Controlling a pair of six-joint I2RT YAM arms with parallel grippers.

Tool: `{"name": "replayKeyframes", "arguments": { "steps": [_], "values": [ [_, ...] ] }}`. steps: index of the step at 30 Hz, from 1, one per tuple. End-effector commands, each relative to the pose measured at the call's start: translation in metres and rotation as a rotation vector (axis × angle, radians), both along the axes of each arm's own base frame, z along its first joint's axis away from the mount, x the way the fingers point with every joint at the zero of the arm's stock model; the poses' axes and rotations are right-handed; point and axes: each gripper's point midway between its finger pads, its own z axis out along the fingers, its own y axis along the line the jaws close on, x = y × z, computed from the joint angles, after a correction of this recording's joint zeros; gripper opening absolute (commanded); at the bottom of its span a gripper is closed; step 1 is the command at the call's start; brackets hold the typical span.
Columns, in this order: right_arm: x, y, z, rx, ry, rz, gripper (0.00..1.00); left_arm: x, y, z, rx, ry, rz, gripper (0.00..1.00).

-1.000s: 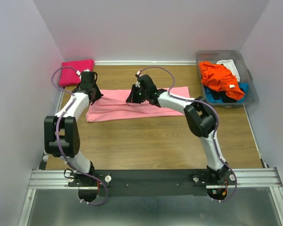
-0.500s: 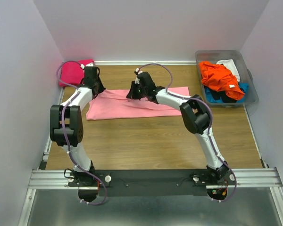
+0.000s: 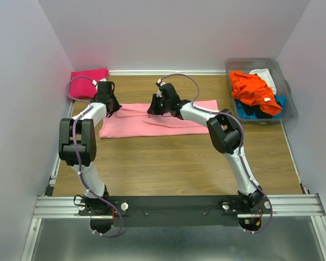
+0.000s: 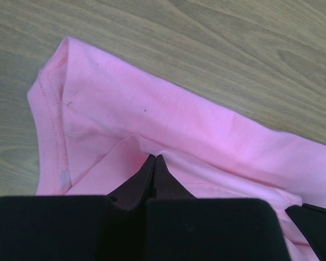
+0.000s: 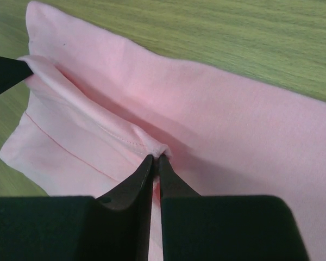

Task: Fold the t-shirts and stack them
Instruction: Fold the tshirt

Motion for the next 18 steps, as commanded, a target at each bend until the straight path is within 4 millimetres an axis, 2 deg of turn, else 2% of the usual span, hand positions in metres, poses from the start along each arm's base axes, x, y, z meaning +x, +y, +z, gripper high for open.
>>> {"name": "replayKeyframes", "arguments": {
  "steps": [1, 3, 4, 5, 6, 9, 10, 11, 13, 15, 16, 17, 18],
  "values": [
    [0.004, 0.000, -0.008, -0.019, -0.007, 0.011, 0.16, -0.004, 0.003, -0.007, -0.014, 0.008, 0.020, 0.00],
    [0.002, 0.000, -0.008, -0.014, 0.001, 0.016, 0.19, -0.006, -0.001, -0.010, -0.031, 0.017, -0.002, 0.00],
    [0.001, -0.001, -0.005, -0.012, -0.002, 0.018, 0.20, -0.007, -0.006, -0.009, -0.049, 0.017, -0.018, 0.07],
    [0.000, -0.001, -0.004, -0.013, -0.001, 0.022, 0.27, -0.009, -0.007, -0.009, -0.061, 0.020, -0.019, 0.13],
    [-0.003, -0.002, 0.002, -0.012, -0.010, 0.027, 0.31, -0.010, -0.008, -0.007, -0.065, 0.020, -0.018, 0.27],
    [-0.005, -0.008, 0.016, -0.023, -0.041, 0.026, 0.44, -0.014, -0.007, 0.005, -0.063, 0.014, -0.016, 0.48],
    [-0.007, -0.012, 0.026, -0.026, -0.059, 0.022, 0.47, -0.014, -0.004, 0.016, -0.049, -0.006, -0.002, 0.57],
    [-0.006, -0.017, 0.033, -0.036, -0.077, 0.007, 0.51, -0.017, -0.002, 0.021, -0.041, -0.005, 0.005, 0.61],
    [-0.010, -0.028, 0.053, -0.052, -0.117, -0.005, 0.54, -0.022, 0.005, 0.039, -0.018, -0.036, 0.039, 0.63],
    [-0.012, -0.041, 0.063, -0.092, -0.158, -0.021, 0.54, -0.033, 0.012, 0.046, 0.000, -0.035, 0.075, 0.63],
    [-0.020, -0.051, 0.056, -0.126, -0.146, -0.026, 0.54, -0.043, 0.018, 0.052, 0.013, -0.041, 0.109, 0.61],
    [-0.023, -0.057, 0.072, -0.129, -0.175, -0.030, 0.54, -0.047, 0.020, 0.055, 0.019, -0.047, 0.124, 0.59],
    [-0.026, -0.065, 0.072, -0.164, -0.188, -0.033, 0.54, -0.053, 0.022, 0.054, 0.022, -0.046, 0.136, 0.56]
  ]
}}
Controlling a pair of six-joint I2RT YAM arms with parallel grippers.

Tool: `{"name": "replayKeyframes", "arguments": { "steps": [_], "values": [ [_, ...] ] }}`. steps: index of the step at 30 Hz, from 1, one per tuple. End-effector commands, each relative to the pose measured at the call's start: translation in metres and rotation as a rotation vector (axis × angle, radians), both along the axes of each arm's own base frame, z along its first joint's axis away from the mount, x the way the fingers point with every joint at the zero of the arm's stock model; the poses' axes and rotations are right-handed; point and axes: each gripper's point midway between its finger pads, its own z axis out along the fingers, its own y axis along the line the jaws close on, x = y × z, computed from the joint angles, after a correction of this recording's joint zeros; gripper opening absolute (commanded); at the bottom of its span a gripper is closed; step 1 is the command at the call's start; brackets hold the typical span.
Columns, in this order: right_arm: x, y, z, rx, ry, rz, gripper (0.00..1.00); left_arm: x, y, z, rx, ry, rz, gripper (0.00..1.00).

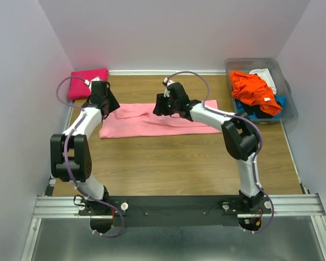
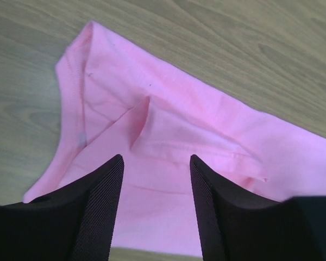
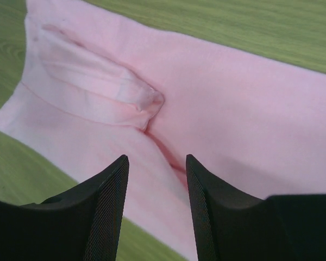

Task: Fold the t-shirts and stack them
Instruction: Fold the tshirt

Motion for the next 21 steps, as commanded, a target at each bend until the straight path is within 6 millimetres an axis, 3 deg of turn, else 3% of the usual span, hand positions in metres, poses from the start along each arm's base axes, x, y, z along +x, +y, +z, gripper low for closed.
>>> {"name": "replayKeyframes", "arguments": {
  "steps": [1, 2, 3, 5, 8, 13, 21],
  "values": [
    [-0.005, -0.035, 0.044, -0.092, -0.127, -0.037, 0.54, -0.033, 0.022, 0.014, 0.047, -0.011, 0.120, 0.49],
    [-0.014, -0.044, 0.031, -0.128, -0.103, -0.035, 0.53, -0.037, 0.023, 0.012, 0.048, -0.015, 0.125, 0.45],
    [-0.018, -0.052, 0.038, -0.141, -0.116, -0.043, 0.51, -0.042, 0.024, 0.007, 0.050, -0.009, 0.132, 0.41],
    [-0.035, -0.064, 0.022, -0.175, -0.069, -0.038, 0.48, -0.055, 0.027, -0.010, 0.050, 0.022, 0.143, 0.32],
    [-0.048, -0.073, 0.020, -0.180, -0.047, -0.044, 0.44, -0.067, 0.028, -0.034, 0.045, 0.069, 0.150, 0.24],
    [-0.069, -0.076, 0.006, -0.175, 0.029, -0.008, 0.38, -0.086, 0.056, -0.071, 0.065, 0.161, 0.231, 0.18],
    [-0.072, -0.069, -0.021, -0.188, 0.116, 0.007, 0.36, -0.105, 0.058, -0.101, 0.065, 0.274, 0.236, 0.15]
  ]
}}
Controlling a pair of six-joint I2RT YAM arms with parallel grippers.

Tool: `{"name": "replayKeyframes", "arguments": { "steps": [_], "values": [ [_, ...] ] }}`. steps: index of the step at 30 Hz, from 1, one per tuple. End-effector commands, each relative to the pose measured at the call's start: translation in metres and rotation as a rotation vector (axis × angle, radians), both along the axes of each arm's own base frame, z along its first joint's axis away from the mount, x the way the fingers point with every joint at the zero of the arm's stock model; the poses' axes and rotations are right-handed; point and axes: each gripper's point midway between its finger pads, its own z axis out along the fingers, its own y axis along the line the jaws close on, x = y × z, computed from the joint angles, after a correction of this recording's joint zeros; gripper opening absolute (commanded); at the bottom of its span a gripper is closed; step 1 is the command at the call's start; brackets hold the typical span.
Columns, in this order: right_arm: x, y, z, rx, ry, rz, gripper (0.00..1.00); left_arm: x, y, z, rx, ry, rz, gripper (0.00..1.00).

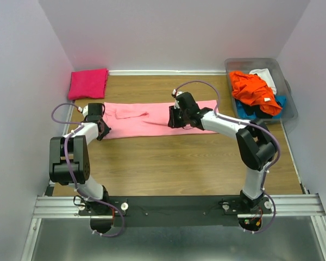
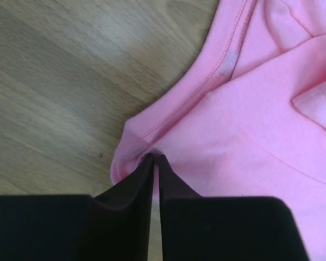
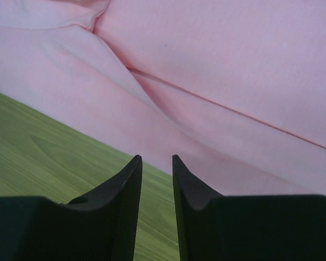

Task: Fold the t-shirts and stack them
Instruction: Fold the tshirt

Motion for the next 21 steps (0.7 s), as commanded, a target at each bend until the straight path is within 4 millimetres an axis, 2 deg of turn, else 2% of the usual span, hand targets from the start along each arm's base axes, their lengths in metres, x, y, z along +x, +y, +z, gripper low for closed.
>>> {"name": "replayKeyframes", "arguments": {
  "steps": [1, 6, 12, 19, 21],
  "values": [
    [-0.005, 0.004, -0.023, -0.014, 0.083, 0.007, 0.36, -0.013, 0.006, -0.016, 0.022, 0.061, 0.028, 0.14],
    [0.002, 0.003, -0.043, -0.044, 0.108, -0.025, 0.35, -0.021, 0.009, -0.020, 0.035, 0.083, 0.029, 0.14],
    [0.017, -0.004, -0.052, -0.102, 0.072, -0.074, 0.35, -0.024, 0.011, -0.020, 0.048, 0.092, 0.027, 0.13],
    [0.050, -0.032, -0.054, -0.228, -0.023, -0.173, 0.36, -0.025, 0.011, -0.020, 0.052, 0.092, 0.022, 0.12],
    [0.067, -0.044, -0.052, -0.279, -0.070, -0.204, 0.36, -0.026, 0.011, -0.020, 0.051, 0.094, 0.021, 0.12]
  ]
}}
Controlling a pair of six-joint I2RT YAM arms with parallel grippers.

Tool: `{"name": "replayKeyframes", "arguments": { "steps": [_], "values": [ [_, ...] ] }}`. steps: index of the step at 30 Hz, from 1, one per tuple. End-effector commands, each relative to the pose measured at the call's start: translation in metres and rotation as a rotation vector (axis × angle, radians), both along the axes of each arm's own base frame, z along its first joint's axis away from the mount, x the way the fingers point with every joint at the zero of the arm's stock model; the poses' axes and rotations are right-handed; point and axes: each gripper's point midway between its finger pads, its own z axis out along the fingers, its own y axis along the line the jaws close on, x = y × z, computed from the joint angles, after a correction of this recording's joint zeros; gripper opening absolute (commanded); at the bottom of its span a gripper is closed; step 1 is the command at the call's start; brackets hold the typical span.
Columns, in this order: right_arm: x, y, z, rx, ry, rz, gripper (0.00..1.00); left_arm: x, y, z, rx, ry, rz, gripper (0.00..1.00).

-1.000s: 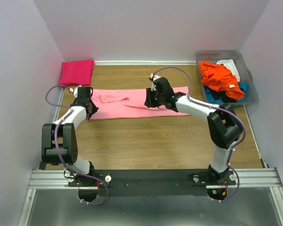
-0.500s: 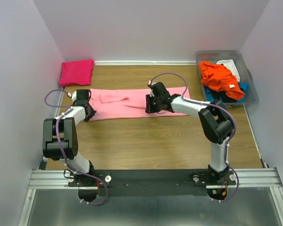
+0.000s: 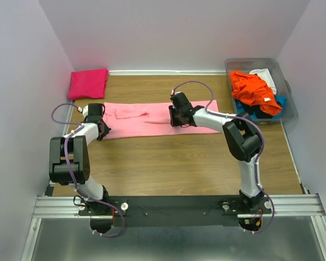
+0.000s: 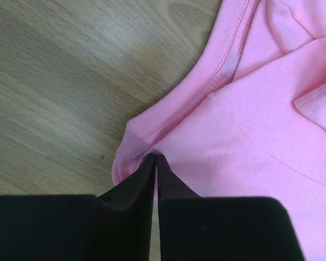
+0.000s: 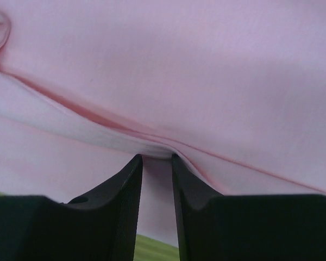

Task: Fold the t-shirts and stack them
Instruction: Fold the tshirt

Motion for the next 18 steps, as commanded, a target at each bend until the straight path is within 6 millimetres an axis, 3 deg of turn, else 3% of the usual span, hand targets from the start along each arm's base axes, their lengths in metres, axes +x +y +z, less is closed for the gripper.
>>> {"name": "replayKeyframes", "arguments": {
  "steps": [1, 5, 8, 9, 12, 15, 16, 18],
  "values": [
    [0.036, -0.034, -0.001, -0.156, -0.095, -0.088, 0.36, -0.026, 0.008, -0.018, 0.035, 0.091, 0.017, 0.12],
    [0.074, -0.065, 0.018, -0.234, -0.184, -0.167, 0.37, -0.027, 0.008, -0.019, 0.038, 0.097, 0.016, 0.12],
    [0.087, -0.084, 0.030, -0.241, -0.207, -0.215, 0.37, -0.028, 0.008, -0.019, 0.038, 0.098, 0.016, 0.12],
    [0.091, -0.098, 0.030, -0.249, -0.205, -0.247, 0.38, -0.028, 0.009, -0.019, 0.039, 0.098, 0.018, 0.12],
    [0.096, -0.128, 0.038, -0.259, -0.211, -0.315, 0.39, -0.028, 0.009, -0.019, 0.041, 0.100, 0.017, 0.12],
    [0.087, -0.151, 0.042, -0.270, -0.202, -0.354, 0.39, -0.027, 0.008, -0.018, 0.037, 0.094, 0.015, 0.12],
    [0.085, -0.152, 0.055, -0.257, -0.220, -0.356, 0.39, -0.027, 0.008, -0.016, 0.036, 0.089, 0.014, 0.13],
    [0.079, -0.150, 0.063, -0.241, -0.223, -0.336, 0.40, -0.027, 0.008, -0.016, 0.036, 0.087, 0.016, 0.13]
  ]
}}
